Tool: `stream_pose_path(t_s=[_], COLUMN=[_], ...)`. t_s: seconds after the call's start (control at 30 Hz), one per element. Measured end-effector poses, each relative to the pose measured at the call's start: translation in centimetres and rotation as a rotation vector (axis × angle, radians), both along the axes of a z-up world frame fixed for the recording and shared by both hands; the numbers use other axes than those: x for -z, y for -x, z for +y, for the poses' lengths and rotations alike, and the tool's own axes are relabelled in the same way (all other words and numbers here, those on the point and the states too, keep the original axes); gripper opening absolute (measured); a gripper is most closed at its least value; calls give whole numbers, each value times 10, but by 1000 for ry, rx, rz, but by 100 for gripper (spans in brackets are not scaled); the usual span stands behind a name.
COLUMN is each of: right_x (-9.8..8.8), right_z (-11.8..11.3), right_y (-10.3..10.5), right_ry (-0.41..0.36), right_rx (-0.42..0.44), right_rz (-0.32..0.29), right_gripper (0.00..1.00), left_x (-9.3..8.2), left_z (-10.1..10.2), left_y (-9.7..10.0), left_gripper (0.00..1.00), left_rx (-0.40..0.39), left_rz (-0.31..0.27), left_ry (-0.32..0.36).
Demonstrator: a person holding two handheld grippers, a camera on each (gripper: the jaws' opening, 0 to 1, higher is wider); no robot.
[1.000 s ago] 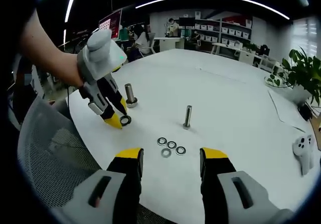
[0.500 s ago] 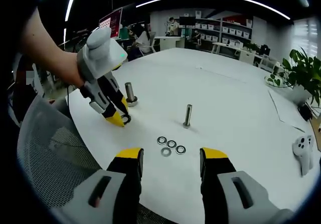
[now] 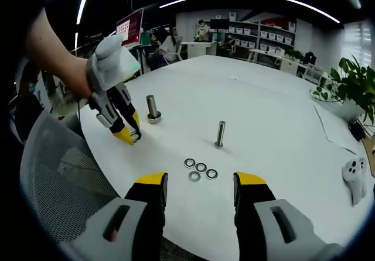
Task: Place the washer onto the threaded stud by aligning its center hole with the stud, sliding it down to the base, and recovering from edge contact or off-axis alignment until the washer reaches the visible bottom stop.
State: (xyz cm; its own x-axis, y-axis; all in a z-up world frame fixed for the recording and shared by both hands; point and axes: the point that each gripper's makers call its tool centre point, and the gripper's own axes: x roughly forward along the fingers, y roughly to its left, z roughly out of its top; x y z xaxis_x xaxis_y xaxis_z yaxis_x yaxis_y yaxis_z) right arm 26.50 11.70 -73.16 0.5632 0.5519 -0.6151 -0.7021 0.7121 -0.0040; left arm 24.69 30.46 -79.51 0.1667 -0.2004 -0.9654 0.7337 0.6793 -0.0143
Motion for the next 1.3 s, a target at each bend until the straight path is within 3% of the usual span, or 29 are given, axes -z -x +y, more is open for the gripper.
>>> stream_pose_path(t_s=[0.2, 0.4, 0.5, 0.87, 1.3], right_x=[0, 0, -1, -1, -1], right_z=[0, 0, -1, -1, 0], right_y=[0, 0, -1, -1, -1], right_ry=[-3, -1, -4, -5, -3], right_rx=[3, 0, 4, 9, 7], right_rz=[-1, 0, -3, -8, -6], right_gripper=[48, 48, 48, 48, 48], left_x=[1, 1, 2, 1, 2], left_z=[4, 4, 10, 9, 11], left_y=[4, 3, 5, 5, 1], left_gripper=[21, 22, 23, 24, 21], left_rx=[38, 6, 4, -12, 32], left_rz=[17, 21, 29, 34, 42], left_ry=[-35, -20, -55, -46, -37])
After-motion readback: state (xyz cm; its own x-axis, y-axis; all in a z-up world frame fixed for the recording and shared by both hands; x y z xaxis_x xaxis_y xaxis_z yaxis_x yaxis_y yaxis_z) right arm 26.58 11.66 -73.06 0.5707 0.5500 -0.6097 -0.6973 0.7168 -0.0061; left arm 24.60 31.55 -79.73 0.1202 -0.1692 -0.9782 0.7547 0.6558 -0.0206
